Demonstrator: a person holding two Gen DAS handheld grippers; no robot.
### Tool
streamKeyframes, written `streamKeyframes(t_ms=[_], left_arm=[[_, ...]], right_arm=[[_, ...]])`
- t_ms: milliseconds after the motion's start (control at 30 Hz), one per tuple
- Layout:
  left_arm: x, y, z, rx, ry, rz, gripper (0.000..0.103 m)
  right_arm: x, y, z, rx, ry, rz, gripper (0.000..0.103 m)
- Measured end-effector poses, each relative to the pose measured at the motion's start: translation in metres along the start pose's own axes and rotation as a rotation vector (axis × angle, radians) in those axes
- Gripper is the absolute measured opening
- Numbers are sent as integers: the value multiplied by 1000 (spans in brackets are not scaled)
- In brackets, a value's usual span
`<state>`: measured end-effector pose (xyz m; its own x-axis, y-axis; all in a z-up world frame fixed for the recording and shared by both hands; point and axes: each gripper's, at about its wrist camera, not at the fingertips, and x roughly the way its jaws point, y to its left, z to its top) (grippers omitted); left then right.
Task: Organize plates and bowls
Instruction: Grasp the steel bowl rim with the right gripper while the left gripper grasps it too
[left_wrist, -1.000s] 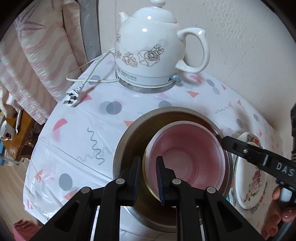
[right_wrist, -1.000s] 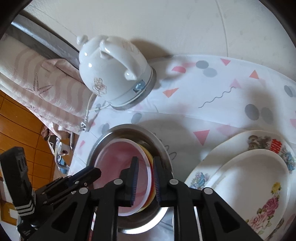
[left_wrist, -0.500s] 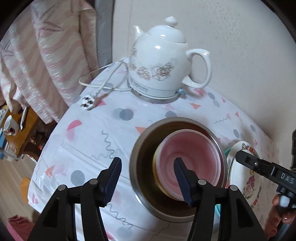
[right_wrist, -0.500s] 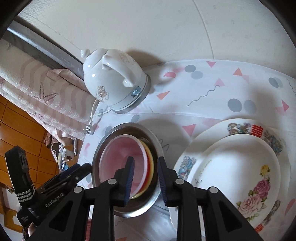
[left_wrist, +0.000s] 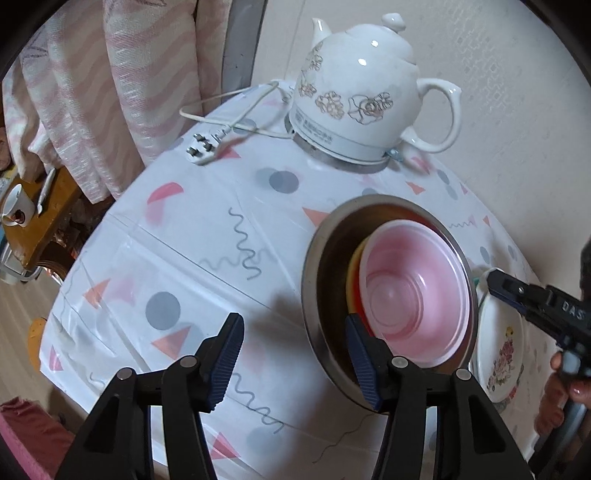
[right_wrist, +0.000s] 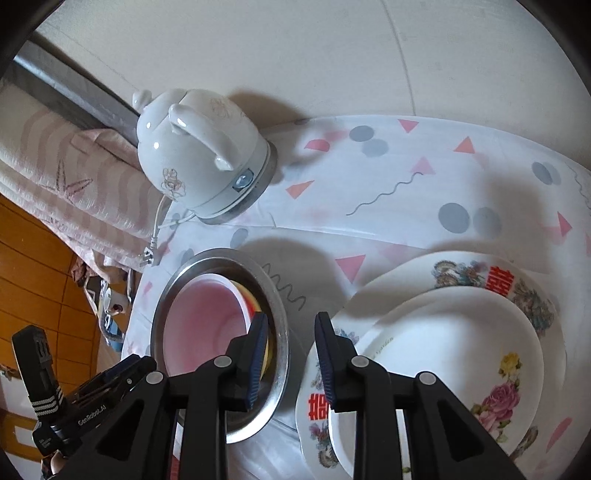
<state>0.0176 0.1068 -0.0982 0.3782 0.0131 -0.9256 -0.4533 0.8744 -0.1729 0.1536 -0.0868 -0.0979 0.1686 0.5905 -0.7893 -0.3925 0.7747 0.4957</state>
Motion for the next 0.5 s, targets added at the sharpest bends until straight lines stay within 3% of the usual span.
streamKeyframes(t_ms=[133, 500], left_arm=[[5, -1, -2, 6, 24, -19, 41], [16, -3, -5, 19, 59, -72, 29]], right_arm=[[8, 6, 3, -49, 21, -11, 27], [35, 10, 6, -126, 89, -46, 26]])
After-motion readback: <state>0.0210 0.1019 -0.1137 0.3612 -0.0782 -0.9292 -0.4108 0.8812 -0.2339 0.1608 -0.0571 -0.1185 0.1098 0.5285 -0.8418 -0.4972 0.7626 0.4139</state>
